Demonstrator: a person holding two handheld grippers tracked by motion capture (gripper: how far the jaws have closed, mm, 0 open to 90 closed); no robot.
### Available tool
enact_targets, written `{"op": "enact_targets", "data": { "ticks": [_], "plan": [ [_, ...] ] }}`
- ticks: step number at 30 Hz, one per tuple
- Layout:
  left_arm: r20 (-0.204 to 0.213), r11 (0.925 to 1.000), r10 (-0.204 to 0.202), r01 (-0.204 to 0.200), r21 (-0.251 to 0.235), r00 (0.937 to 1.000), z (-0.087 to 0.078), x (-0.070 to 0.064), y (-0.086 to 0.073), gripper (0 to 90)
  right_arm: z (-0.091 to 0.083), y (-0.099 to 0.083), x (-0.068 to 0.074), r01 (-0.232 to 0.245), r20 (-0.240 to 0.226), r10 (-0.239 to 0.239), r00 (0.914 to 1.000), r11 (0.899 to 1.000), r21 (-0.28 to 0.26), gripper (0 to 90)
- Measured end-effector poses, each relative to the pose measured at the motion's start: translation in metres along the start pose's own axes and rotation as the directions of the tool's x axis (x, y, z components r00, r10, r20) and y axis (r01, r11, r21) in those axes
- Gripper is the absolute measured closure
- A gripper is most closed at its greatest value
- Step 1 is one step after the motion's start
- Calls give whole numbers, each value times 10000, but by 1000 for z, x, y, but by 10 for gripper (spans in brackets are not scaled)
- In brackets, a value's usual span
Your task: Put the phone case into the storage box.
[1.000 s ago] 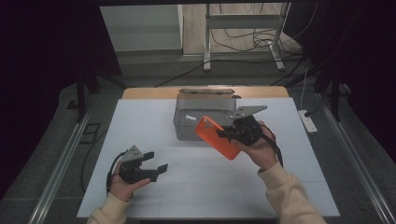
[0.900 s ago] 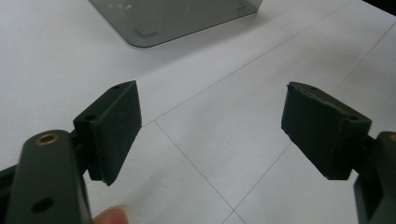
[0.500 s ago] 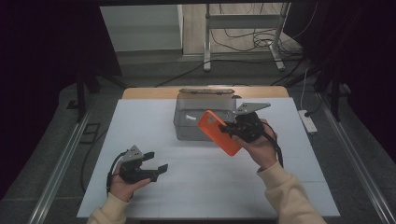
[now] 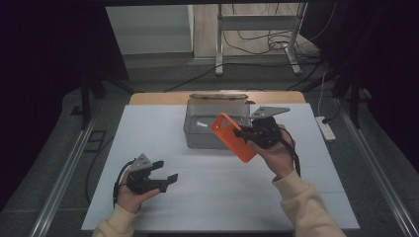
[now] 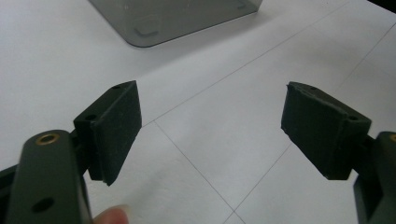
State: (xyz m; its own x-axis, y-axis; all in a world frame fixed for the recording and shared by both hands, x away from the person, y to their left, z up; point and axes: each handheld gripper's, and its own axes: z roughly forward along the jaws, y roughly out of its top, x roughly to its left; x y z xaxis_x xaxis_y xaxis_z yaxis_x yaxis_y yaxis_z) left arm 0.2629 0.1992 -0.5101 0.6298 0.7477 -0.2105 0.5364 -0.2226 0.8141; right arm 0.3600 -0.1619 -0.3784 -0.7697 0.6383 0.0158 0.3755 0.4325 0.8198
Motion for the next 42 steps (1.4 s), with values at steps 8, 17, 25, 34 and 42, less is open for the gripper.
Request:
{"op": "enact_targets", "data": {
  "ticks": [8,17,25,34,42],
  "plan": [
    [-4,10000,-2,2,-13,10000,0,0,0,200,-3,4,-2,-92,218,94,9997,9999,-71,793],
    [6,10000,16,-16,-53,10000,-2,0,1,201,-2,16,-8,-339,900,341,9954,9994,-42,794],
    [31,10000,-33,33,-38,10000,-2,0,1,200,2,24,-16,-626,1421,599,9880,9979,147,794],
    [5,10000,-18,18,-19,10000,-1,1,1,199,9,38,-21,-768,2155,647,9744,9959,479,794],
    [25,10000,-50,50,-6,10000,-1,1,1,198,23,47,-29,-999,2762,747,9582,9919,781,794]
  ]
}}
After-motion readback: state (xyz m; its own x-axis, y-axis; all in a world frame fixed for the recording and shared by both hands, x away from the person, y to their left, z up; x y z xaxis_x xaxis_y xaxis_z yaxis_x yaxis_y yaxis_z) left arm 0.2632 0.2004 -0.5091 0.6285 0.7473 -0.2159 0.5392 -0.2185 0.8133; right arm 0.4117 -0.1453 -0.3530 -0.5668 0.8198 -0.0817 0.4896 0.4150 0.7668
